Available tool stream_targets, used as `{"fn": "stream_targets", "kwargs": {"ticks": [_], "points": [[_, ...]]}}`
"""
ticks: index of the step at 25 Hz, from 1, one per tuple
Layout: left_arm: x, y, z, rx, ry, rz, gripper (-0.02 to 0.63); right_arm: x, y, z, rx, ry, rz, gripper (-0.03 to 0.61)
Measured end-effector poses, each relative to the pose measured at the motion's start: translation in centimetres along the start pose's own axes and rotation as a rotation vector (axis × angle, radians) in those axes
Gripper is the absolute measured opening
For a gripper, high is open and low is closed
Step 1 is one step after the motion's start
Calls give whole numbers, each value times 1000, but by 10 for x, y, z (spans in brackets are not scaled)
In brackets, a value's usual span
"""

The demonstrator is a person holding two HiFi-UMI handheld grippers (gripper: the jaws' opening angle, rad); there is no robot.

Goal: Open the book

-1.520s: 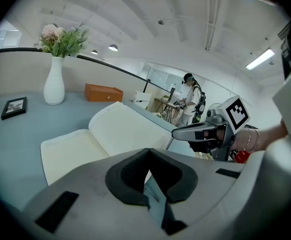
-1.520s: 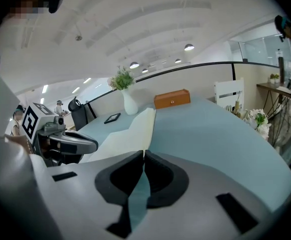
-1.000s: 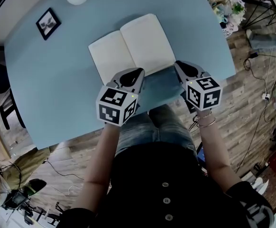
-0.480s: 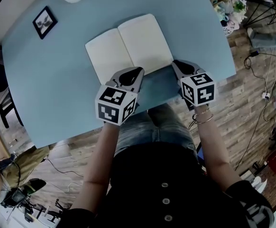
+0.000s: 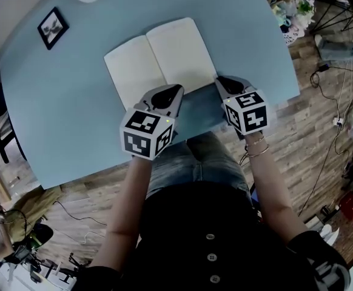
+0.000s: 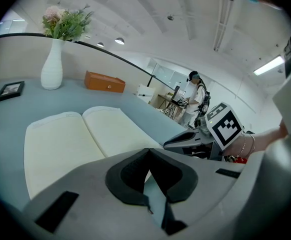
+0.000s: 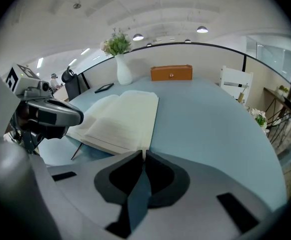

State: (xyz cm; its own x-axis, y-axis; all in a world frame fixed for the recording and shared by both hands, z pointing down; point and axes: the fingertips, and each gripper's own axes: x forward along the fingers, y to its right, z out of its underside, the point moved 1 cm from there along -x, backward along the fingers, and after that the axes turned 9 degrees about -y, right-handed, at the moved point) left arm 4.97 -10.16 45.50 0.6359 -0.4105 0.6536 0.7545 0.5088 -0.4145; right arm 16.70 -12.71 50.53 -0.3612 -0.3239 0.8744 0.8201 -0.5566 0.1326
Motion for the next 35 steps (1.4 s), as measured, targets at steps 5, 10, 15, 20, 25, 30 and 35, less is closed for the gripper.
{"fn": "stream_targets", "kwargs": {"ticks": [5, 10, 15, 20, 25, 30, 35], "points": [[-2, 1, 0, -2, 1, -3, 12, -1, 1, 1, -37, -10, 33, 23], [-5, 2, 2, -2, 10, -10, 11, -4, 3, 4, -24, 4, 49, 32], [-15, -2, 4, -4, 22, -27, 11, -15, 2, -3, -26, 40, 76, 43], [-29, -8, 3, -10, 44, -56, 12, -30, -6, -18, -46, 98, 71, 50], [-48, -22, 2, -46, 76, -93, 12, -45, -24, -43, -75, 163, 39, 51], [-65, -25, -3, -42, 104, -105, 12, -59, -53, -71, -111, 237, -22, 51], [-84, -26, -15, -51, 149, -81, 11, -71, -76, -92, -137, 296, -69, 49]]}}
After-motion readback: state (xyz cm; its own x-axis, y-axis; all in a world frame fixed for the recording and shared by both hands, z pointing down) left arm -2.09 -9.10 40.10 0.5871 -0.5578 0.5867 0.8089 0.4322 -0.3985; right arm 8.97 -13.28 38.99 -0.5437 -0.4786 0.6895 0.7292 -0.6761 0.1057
